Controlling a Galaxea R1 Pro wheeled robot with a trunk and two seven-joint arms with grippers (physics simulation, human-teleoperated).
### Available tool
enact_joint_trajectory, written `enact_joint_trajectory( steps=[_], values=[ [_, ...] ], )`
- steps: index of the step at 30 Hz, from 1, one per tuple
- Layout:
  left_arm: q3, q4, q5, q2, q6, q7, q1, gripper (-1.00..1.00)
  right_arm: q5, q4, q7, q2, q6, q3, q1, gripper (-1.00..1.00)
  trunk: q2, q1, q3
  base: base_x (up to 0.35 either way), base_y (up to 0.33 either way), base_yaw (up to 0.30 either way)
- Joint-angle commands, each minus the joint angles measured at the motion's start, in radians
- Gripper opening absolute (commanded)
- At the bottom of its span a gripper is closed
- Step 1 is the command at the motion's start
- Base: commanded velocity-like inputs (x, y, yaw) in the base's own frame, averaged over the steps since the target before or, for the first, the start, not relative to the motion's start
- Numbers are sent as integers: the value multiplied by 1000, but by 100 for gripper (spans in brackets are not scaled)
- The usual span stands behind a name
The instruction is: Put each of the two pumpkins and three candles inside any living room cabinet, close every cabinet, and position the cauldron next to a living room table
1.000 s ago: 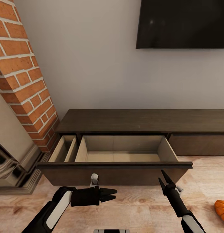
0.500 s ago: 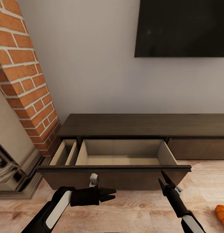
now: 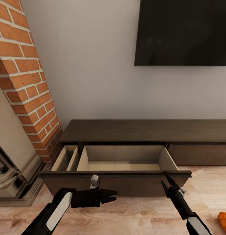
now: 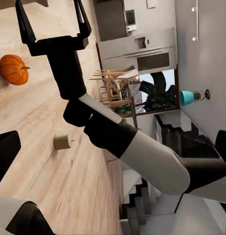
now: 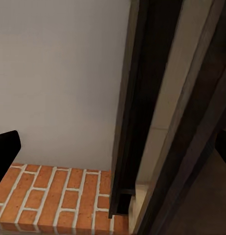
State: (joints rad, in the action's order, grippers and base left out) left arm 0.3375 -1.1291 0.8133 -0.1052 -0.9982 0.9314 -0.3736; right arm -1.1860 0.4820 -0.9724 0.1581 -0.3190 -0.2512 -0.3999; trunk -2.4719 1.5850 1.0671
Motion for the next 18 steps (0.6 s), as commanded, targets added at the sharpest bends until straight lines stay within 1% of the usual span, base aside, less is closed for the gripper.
enact_joint_trajectory(
  steps=[1,10,18],
  values=[
    [1,0,2,-1,-4,1,-1,100,-8,0,-3,1,-10,0,0,100,7,-4,-2,0,0,0],
    [2,0,2,4,-2,-1,-1,100,-9,-1,-3,1,-12,1,0,100,70,-39,-31,0,0,0],
    [1,0,3,1,-2,-2,-1,100,-9,-11,-10,0,-12,3,9,100,126,-69,-56,0,0,0]
  ],
)
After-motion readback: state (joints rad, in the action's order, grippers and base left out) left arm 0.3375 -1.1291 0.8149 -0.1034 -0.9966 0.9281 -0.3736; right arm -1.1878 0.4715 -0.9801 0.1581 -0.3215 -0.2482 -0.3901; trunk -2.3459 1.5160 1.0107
